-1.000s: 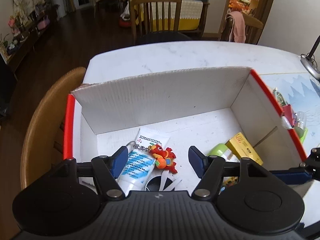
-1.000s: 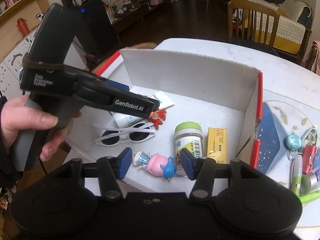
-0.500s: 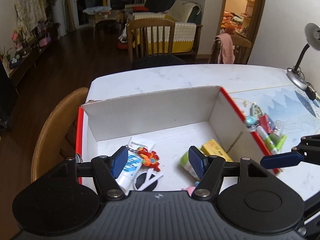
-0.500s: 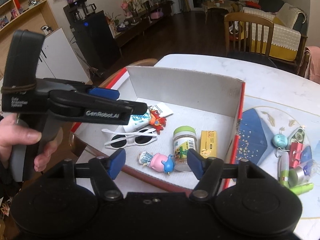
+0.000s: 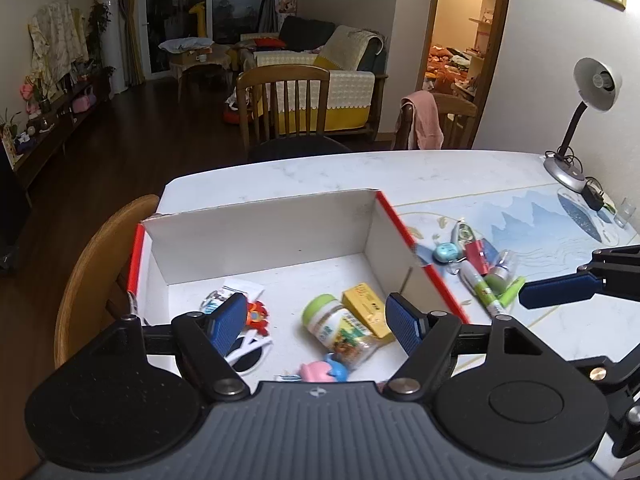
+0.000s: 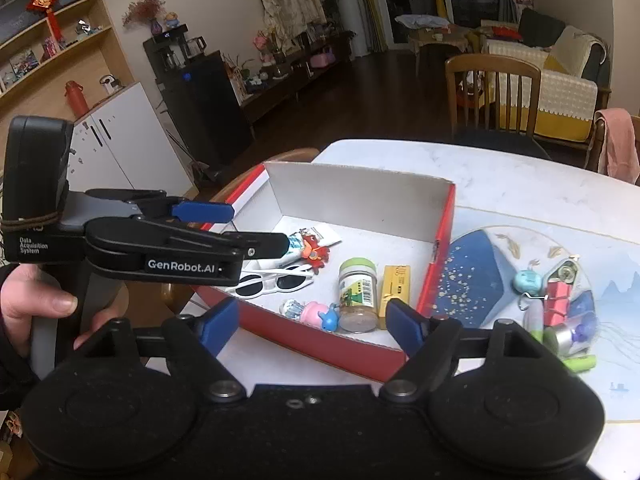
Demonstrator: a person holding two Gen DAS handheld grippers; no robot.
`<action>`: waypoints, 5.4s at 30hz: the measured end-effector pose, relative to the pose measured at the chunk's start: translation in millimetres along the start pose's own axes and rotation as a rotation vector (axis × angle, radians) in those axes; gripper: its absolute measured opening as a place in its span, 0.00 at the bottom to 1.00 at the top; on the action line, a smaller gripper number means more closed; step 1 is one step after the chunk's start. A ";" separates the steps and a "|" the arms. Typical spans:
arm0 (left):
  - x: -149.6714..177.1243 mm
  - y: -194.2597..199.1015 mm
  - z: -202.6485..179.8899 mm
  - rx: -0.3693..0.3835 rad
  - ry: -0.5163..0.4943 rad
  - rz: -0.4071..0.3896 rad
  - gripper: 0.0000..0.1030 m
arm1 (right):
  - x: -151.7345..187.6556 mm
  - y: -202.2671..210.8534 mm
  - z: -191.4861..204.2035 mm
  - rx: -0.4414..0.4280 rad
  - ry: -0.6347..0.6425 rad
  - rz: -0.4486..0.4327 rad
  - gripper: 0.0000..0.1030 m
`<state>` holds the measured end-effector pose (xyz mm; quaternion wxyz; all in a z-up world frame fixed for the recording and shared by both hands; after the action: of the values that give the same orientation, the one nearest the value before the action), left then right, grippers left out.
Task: Organize rigid objects
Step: 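Move both tools back over the remaining pile of items, then grasp the white glue stick with the left tool while the right tool grasps the blue-bead jar, then carry the glue stick with the left tool while the right tool carries the jar into the box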
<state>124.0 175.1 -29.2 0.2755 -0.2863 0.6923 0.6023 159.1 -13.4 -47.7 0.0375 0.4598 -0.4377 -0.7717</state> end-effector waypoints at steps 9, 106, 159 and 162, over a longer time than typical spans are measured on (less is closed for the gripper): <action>4.2 2.3 -38.9 -0.014 0.008 -0.017 0.81 | 13.2 28.3 -26.4 0.002 -0.021 -0.039 0.89; 47.2 -194.5 -172.9 -0.021 0.065 0.146 0.16 | 42.0 -60.7 -229.5 0.210 -0.029 0.133 0.67; 5.1 -3.4 15.9 -0.073 0.160 -0.097 0.17 | -12.7 -1.2 -30.7 0.114 0.082 -0.048 0.67; 7.6 -7.7 35.5 -0.092 0.173 -0.085 0.17 | -18.3 -16.8 -18.7 0.114 0.090 -0.033 0.67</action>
<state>125.7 209.0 -44.3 0.2264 -0.3787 0.6723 0.5944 189.3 -6.7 -50.9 0.0179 0.5026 -0.4710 -0.7247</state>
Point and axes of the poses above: each gripper's, at about its wrist camera, not at the fingertips, and y roughly against the way its jaws point, z to its left, x to its underside, the point moved 1 cm from there along -y, roughly the way its jaws point, and after that the axes turned 5 degrees about x, right-handed, at the moved point
